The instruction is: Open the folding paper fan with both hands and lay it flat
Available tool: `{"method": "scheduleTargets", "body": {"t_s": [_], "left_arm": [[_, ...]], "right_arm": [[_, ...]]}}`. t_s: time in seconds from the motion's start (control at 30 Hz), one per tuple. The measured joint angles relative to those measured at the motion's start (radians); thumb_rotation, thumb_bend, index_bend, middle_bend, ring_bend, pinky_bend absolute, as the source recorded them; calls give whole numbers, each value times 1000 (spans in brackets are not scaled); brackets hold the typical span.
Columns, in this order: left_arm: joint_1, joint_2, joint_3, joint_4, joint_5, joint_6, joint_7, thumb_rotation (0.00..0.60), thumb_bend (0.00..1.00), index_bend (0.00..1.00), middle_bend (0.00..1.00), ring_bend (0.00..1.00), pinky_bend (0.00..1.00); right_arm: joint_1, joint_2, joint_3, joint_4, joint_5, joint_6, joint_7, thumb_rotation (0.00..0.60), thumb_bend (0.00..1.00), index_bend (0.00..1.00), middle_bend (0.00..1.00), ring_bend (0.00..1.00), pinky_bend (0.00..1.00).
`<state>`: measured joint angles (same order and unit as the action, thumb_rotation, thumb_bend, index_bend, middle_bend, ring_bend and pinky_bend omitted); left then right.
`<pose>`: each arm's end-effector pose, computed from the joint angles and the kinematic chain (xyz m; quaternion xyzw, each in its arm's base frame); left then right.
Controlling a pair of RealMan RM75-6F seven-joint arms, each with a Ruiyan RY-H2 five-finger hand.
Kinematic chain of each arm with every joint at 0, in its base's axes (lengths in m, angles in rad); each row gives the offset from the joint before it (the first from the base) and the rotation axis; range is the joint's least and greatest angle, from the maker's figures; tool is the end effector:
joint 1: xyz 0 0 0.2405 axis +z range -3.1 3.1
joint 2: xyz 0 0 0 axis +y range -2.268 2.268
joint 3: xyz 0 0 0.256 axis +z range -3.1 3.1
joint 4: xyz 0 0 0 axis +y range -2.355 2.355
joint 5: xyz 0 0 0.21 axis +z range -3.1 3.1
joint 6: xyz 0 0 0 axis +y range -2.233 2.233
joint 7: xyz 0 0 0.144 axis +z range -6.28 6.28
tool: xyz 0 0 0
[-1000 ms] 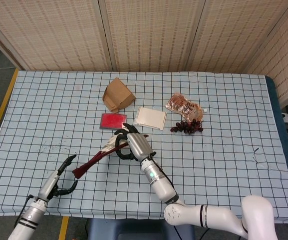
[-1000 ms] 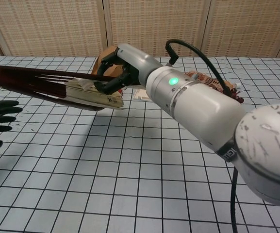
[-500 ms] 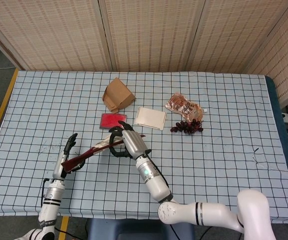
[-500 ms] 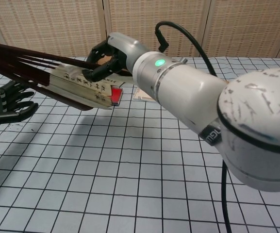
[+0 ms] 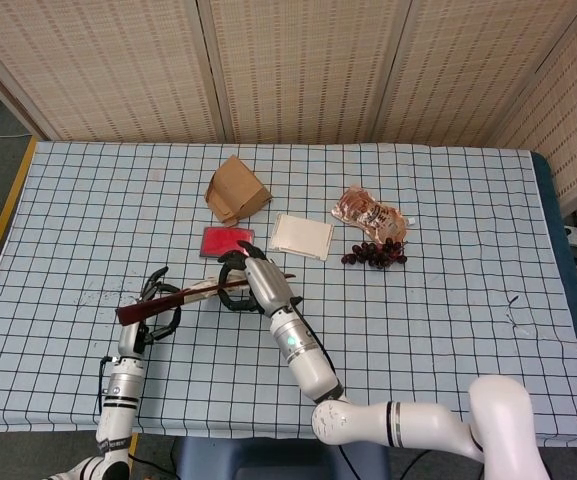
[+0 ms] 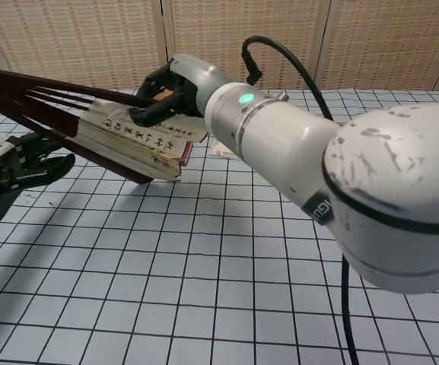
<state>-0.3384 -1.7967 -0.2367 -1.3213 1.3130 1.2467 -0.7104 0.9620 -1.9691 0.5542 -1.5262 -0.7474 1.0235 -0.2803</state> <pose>-0.2206 0.2732 -0.0351 -0.3059 -0.6743 -0.6211 0.2570 0.0335 -0.3345 -0.0781 0.5574 -0.6059 0.5190 0.2297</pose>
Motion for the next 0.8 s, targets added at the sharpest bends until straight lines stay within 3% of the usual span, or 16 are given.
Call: {"method": "scheduleTargets", "body": {"t_s": [0.23, 0.37, 0.5, 0.8], "left_arm": [[-1, 28, 27, -46, 16, -37, -26, 600, 421, 169, 14, 0, 70], [-10, 24, 5, -48, -8, -50, -25, 600, 419, 164, 16, 0, 71], [-21, 7, -30, -38, -50, -65, -22, 600, 419, 229, 26, 0, 70], [-22, -20, -56, -43, -70, -45, -7, 600, 419, 534, 104, 0, 71]], "right_arm": [[18, -7, 0, 14, 2, 7, 17, 600, 518, 798, 250, 26, 66], [24, -11, -5, 15, 9, 10, 24, 600, 518, 797, 249, 26, 66], [30, -12, -7, 15, 11, 15, 27, 600, 518, 797, 250, 26, 66], [38, -10, -12, 25, 13, 19, 37, 600, 518, 797, 250, 26, 66]]}}
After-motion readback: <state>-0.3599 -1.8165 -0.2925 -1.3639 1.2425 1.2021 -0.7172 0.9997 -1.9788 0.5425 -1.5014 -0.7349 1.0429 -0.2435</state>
